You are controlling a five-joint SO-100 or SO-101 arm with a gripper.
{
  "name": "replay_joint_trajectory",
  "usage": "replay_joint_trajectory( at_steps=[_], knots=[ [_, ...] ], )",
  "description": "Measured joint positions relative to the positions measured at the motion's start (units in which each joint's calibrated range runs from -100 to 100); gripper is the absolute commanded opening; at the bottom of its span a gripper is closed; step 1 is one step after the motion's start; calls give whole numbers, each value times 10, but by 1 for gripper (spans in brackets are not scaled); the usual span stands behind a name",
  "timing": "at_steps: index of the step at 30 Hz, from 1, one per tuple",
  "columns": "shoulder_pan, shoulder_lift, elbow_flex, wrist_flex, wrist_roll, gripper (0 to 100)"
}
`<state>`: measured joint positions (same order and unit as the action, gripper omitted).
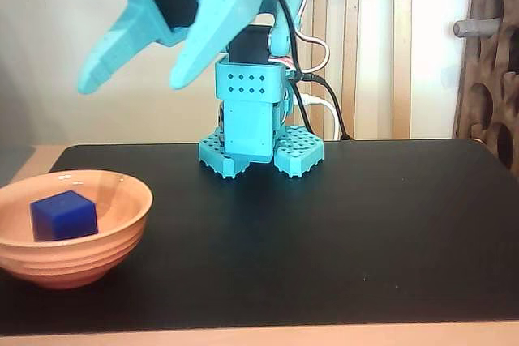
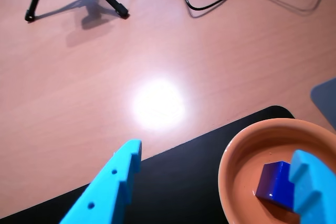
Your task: Place the blue cube in the orange bowl.
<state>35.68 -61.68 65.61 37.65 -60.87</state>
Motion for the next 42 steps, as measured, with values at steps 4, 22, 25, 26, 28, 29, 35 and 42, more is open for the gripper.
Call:
replay_joint_trajectory(
  at_steps=[4, 22, 25, 26, 28, 29, 35, 42],
  knots=[
    [-57, -5, 0, 5, 0, 33],
    [-225, -6, 9, 72, 0, 33],
    [-232, -8, 34, 72, 0, 33],
    [-235, -10, 44, 72, 0, 33],
    [-243, -24, 75, 72, 0, 33],
    [-243, -28, 82, 72, 0, 33],
    [-242, -141, 190, 72, 0, 33],
    [-232, -230, 248, 97, 0, 33]
  ],
)
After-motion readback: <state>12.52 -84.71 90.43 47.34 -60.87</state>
